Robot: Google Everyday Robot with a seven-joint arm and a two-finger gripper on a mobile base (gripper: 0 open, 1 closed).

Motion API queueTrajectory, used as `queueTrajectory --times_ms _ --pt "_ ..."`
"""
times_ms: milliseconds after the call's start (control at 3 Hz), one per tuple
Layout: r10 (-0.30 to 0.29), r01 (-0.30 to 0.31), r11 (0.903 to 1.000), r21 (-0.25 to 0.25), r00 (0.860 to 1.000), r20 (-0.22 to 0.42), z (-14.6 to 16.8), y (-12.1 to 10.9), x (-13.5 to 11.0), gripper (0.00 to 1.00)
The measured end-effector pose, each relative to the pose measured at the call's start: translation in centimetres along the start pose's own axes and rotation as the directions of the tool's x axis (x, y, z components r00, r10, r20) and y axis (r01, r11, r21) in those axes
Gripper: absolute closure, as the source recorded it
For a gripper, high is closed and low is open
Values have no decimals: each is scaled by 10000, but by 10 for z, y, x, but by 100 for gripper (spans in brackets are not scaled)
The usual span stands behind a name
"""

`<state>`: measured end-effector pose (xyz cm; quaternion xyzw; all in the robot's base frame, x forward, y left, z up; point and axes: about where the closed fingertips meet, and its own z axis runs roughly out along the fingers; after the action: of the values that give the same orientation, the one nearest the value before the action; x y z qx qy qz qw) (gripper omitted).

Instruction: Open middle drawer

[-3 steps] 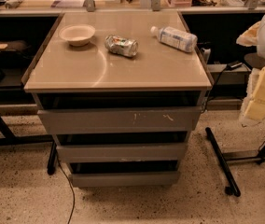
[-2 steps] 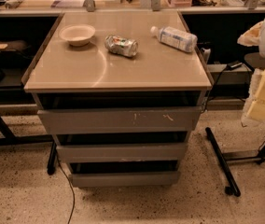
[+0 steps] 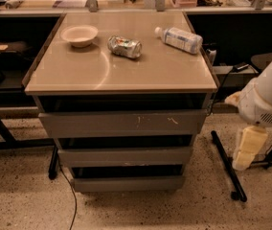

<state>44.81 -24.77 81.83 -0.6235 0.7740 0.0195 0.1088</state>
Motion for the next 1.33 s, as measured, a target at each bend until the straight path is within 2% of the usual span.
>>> queueTrajectory --times_ms 333,1000,1333 --pt "-480 463 9944 -945 9987 -157 93 6 27 0" --pt "-408 412 9910 -1276 9991 59 115 11 33 0" --pt "-447 519 9864 -1558 9978 495 169 22 37 0"
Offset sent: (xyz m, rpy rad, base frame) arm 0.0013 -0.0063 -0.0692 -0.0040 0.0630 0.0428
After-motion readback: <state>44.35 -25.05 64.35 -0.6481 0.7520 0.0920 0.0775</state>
